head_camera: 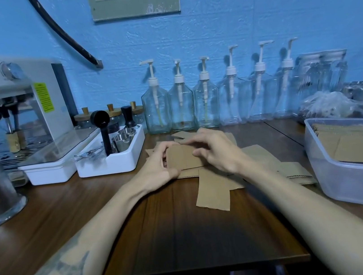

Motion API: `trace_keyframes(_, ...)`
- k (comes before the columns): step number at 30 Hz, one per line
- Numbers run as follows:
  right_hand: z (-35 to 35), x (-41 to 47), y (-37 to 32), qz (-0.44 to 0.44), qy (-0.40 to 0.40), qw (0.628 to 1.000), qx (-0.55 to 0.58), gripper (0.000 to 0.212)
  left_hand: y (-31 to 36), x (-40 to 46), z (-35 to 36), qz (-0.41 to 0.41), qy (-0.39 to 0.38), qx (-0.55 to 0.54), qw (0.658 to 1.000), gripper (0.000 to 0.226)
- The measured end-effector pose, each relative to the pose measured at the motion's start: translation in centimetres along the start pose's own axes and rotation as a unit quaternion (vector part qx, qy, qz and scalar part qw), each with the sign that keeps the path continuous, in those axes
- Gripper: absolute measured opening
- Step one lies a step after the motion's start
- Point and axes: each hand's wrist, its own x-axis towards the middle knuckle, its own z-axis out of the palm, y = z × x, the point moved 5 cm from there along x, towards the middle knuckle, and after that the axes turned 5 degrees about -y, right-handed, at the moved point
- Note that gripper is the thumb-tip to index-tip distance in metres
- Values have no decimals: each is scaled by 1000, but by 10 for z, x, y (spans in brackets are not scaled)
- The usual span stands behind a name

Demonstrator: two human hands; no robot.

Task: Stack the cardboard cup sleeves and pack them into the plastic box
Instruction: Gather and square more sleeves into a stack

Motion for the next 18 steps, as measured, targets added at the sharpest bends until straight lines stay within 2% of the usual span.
trace_keyframes(3, 5, 0, 0, -14, -11, 999, -48, 40, 2, 0, -2, 15, 26, -27, 999, 43)
trace_keyframes(6, -3, 0, 4, -22, 29, 995, -94, 43, 4, 1, -8, 42, 62, -2, 997, 24)
trace_keyframes(8, -9, -1, 11, -10, 40, 993, -111, 47, 5, 1, -11, 51, 78, -6, 996, 24)
trace_keyframes(12, -7, -3, 23, 17, 0, 999, -37, 34, 4, 2, -10, 42, 73, 3, 996, 25)
trace_keyframes(18, -6, -2, 22, 24, 8, 1000, -8, 32, 2, 1, -8, 37, 70, 39, 996, 24)
